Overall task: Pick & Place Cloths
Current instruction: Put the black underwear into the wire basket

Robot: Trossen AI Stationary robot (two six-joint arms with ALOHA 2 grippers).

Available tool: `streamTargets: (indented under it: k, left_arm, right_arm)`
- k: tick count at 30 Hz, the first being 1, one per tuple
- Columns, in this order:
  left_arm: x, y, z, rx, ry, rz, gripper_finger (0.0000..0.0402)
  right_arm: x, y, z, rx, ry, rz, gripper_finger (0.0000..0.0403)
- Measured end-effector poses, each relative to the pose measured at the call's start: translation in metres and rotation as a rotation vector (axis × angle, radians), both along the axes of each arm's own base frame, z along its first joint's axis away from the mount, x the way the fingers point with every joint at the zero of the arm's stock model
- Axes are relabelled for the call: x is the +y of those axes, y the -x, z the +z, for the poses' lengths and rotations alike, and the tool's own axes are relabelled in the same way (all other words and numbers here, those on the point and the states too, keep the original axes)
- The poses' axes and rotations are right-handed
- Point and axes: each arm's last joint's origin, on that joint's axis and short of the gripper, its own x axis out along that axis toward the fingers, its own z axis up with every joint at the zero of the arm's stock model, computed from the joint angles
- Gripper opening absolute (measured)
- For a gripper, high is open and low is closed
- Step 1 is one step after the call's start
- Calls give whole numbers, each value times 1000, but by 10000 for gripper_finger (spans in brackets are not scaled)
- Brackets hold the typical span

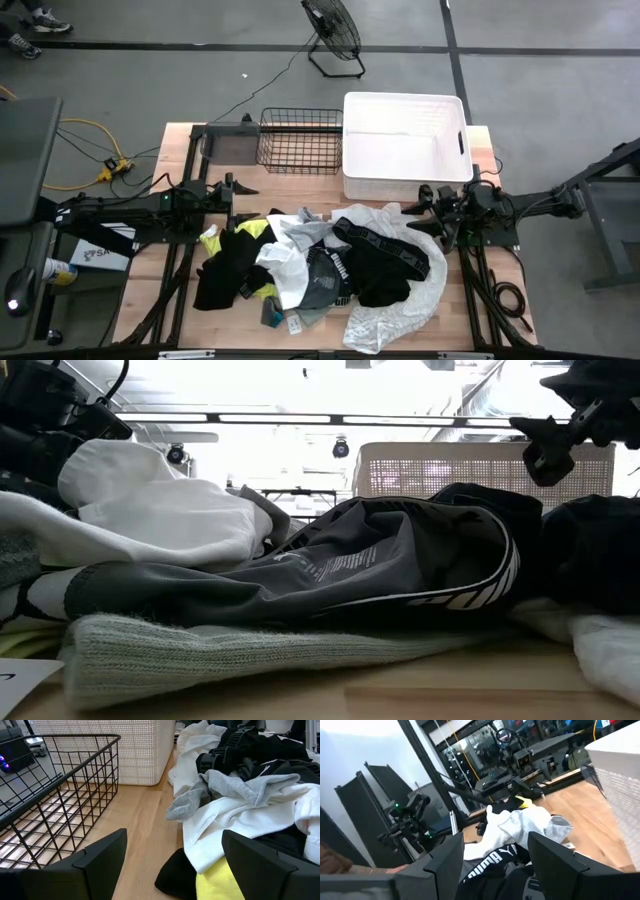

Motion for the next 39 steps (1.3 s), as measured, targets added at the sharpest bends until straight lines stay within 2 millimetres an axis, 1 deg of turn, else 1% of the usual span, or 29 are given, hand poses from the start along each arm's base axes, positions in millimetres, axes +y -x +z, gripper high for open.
streamTargets:
  k: [4,8,12,16,19,25,28,31,35,39]
  left_arm:
    - [0,0,0,0,0,0,321]
    - [0,0,0,0,0,0,321]
    - [0,0,0,0,0,0,321]
    - [0,0,0,0,0,0,321]
    - [0,0,0,0,0,0,321]
    - [0,0,0,0,0,0,321]
    - [0,0,0,0,0,0,321]
    - [0,0,0,0,0,0,321]
    - [0,0,0,0,0,0,321]
    - [0,0,0,0,0,0,321]
  right_arm:
    - [8,-5,14,30,34,12,213]
    - [19,-13,34,74,81,29,213]
    - [32,-19,52,188,144,42,213]
    - [44,-21,68,306,195,37,213]
    - [52,-20,80,383,205,37,213]
    - [63,-17,97,479,140,63,213]
    - [70,-18,100,523,112,78,213]
    - [79,-22,96,570,93,97,213]
    - [91,-27,84,677,48,108,213]
    - [102,-29,67,833,15,90,213]
